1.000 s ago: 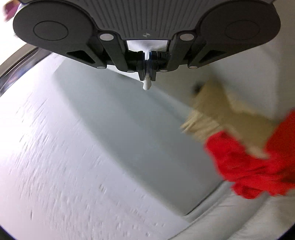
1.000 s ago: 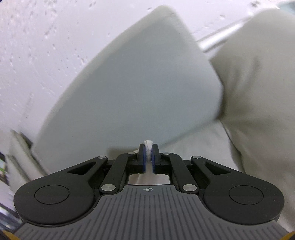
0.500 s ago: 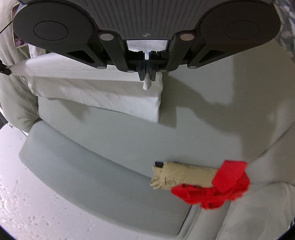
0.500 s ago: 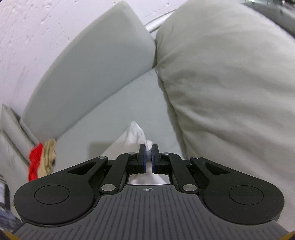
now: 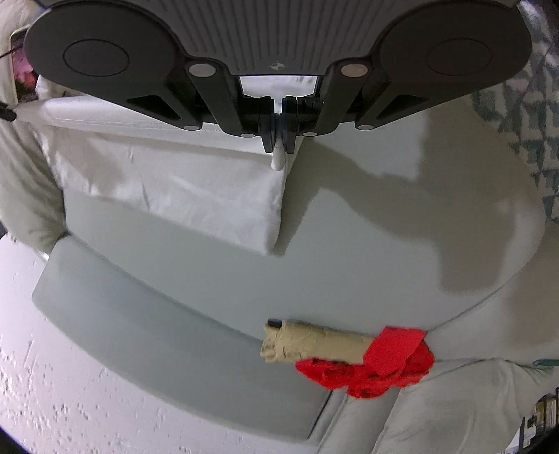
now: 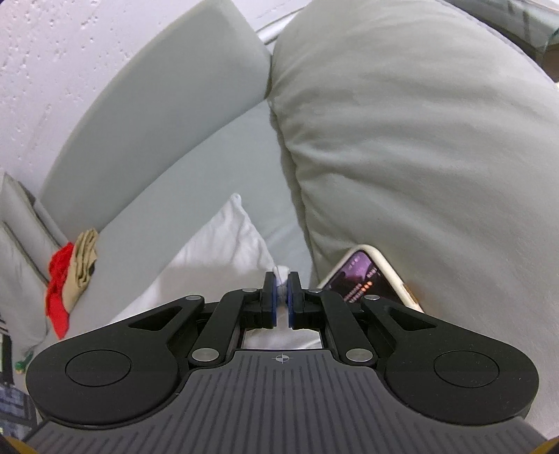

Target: Fold clothes

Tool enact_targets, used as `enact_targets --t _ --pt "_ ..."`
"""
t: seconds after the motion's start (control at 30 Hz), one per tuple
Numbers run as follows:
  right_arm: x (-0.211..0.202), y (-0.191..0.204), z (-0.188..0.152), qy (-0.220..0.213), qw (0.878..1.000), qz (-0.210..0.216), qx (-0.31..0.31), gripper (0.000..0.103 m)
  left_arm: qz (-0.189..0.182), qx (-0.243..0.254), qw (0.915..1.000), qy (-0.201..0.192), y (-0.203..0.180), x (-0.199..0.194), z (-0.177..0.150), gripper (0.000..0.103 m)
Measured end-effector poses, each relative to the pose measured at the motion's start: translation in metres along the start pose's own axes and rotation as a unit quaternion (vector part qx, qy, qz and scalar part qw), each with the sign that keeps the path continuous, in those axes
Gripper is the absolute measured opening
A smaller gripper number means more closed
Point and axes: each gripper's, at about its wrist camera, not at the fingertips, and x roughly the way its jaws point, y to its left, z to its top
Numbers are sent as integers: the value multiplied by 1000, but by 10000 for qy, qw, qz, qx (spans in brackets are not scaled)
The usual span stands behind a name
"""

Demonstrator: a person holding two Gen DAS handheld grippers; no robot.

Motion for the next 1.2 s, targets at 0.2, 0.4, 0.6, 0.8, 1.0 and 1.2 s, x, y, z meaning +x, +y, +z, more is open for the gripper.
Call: enact_targets --t 0.2,0.4,0.6,0.8,1.0,1.2 --pt "13 2 -11 221 9978 -524 -333 8 237 149 9988 404 4 21 -11 17" --pt "-18 14 -9 -35 9997 -194 -154 42 110 38 9998 -184 5 -19 4 27" --pt "4 55 -15 819 9944 367 -567 47 -528 600 9962 353 -49 29 26 21" --pt "59 87 -17 1205 9878 -106 -984 46 -380 1404 9879 534 -98 83 36 20" --pt "84 86 -22 1653 9697 -817 -1605 45 -472 2475 9631 946 -111 81 4 3" --pt "13 69 -50 2541 9496 -692 -1700 43 -1224 2794 9417 1421 -88 2 -31 2"
